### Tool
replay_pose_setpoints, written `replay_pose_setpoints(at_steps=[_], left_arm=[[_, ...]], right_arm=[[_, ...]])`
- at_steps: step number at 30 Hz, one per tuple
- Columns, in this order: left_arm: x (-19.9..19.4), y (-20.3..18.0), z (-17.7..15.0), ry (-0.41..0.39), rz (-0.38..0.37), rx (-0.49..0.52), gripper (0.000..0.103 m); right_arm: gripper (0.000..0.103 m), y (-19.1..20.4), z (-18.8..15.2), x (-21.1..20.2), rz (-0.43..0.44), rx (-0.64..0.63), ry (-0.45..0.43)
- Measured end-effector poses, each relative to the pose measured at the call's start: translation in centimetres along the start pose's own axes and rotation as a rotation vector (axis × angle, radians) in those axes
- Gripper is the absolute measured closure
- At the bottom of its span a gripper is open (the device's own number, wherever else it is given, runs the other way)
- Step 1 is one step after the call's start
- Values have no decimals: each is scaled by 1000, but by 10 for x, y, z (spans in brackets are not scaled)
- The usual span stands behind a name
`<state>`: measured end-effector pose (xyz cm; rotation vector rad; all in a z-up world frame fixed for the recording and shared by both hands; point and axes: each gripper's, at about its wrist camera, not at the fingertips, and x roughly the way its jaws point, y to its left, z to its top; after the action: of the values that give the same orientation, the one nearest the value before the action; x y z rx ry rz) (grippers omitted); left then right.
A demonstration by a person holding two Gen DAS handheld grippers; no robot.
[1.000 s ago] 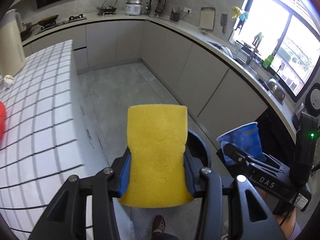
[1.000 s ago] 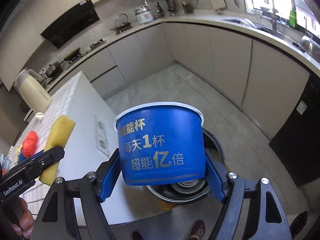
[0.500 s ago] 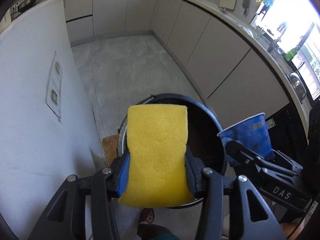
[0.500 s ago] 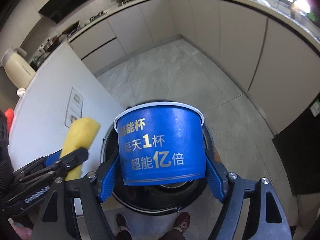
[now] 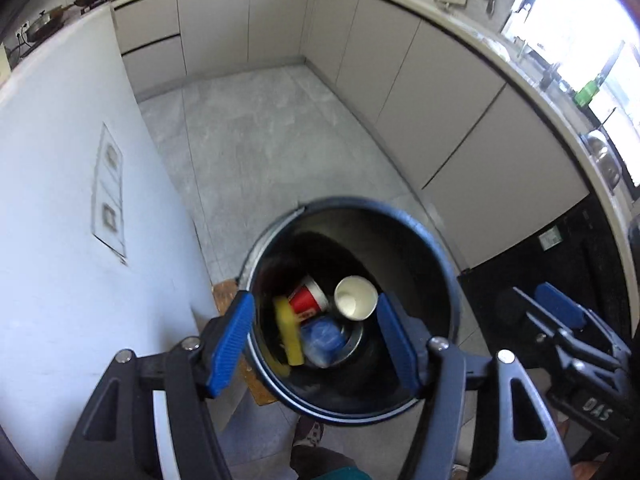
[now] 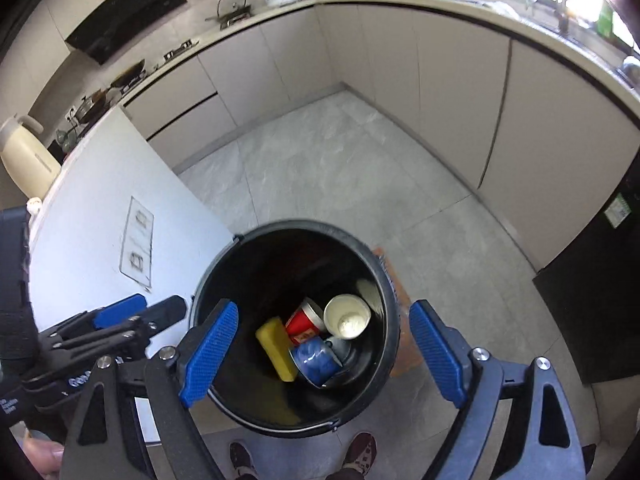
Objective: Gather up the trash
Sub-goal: 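Move both tools back over the island toward the cartons and cloths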
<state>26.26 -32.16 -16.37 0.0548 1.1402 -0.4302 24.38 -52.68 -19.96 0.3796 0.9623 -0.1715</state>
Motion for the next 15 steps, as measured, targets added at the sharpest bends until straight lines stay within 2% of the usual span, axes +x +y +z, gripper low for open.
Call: replay_pose_setpoints(at_steps=[3, 7, 10, 15], left_arm=[[-34, 0, 10, -35, 2, 6, 37], [-83, 16, 15, -96, -30, 5, 37], [-124, 37, 14, -155, -29, 5, 37], [-160, 91, 15, -207, -1, -38, 33]], right_arm=[[14, 12, 6, -26, -3, 10, -33], [14, 32, 10, -56, 7, 25, -71], [14, 63, 11, -77, 26, 11, -104], [14, 133, 9, -102, 74, -45, -143]])
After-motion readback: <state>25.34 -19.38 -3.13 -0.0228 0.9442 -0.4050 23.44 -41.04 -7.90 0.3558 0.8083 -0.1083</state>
